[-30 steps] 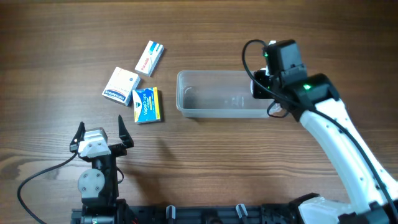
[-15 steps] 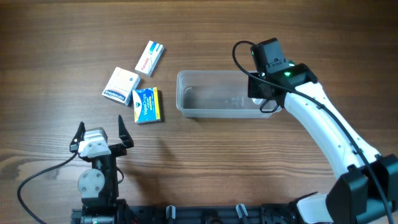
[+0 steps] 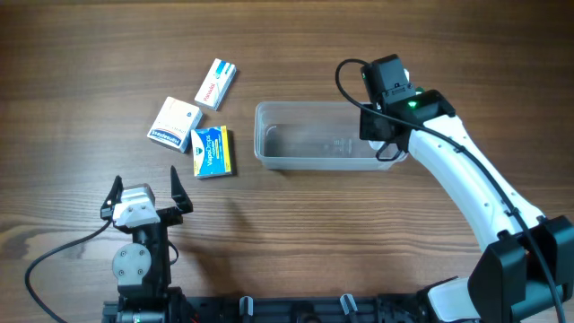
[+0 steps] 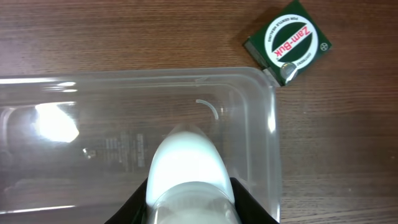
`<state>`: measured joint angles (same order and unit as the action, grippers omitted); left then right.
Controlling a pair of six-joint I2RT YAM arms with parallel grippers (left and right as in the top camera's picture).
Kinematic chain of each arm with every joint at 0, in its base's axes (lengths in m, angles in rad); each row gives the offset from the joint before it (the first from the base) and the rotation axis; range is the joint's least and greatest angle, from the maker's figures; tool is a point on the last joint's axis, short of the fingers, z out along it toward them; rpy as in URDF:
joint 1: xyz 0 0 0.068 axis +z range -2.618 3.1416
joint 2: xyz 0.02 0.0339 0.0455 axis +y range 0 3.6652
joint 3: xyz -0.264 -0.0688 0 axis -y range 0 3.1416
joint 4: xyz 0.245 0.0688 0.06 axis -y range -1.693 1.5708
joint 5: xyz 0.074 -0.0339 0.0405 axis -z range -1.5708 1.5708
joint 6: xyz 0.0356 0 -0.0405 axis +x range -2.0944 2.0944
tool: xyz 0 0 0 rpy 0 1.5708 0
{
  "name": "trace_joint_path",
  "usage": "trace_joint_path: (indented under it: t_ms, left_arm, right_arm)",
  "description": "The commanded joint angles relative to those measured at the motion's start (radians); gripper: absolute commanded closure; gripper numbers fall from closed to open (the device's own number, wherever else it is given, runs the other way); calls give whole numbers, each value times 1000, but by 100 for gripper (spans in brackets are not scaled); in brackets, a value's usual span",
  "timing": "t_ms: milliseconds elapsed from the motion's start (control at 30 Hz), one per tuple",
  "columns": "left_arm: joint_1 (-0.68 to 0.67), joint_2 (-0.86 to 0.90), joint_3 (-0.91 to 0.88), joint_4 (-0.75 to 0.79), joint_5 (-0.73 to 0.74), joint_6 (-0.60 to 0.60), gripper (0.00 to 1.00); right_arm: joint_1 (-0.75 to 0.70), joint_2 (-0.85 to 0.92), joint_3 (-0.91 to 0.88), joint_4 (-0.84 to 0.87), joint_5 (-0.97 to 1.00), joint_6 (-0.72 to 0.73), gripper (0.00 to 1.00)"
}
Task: Pack container
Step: 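Carry the bottle left over the clear container with the right gripper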
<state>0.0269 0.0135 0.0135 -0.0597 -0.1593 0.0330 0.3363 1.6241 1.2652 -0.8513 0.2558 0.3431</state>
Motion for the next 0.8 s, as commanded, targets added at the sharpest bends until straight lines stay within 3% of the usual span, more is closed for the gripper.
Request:
trace_joint_path:
  t_ms: [0,767]
  left_arm:
    - [-5,-11,-7,3,-6,16,0]
    - [-5,-11,-7,3,-6,16,0]
  right_arm:
    - [-14,9,6,14,32,-3,85]
    - [-23,21,-11,35,33,-34,89]
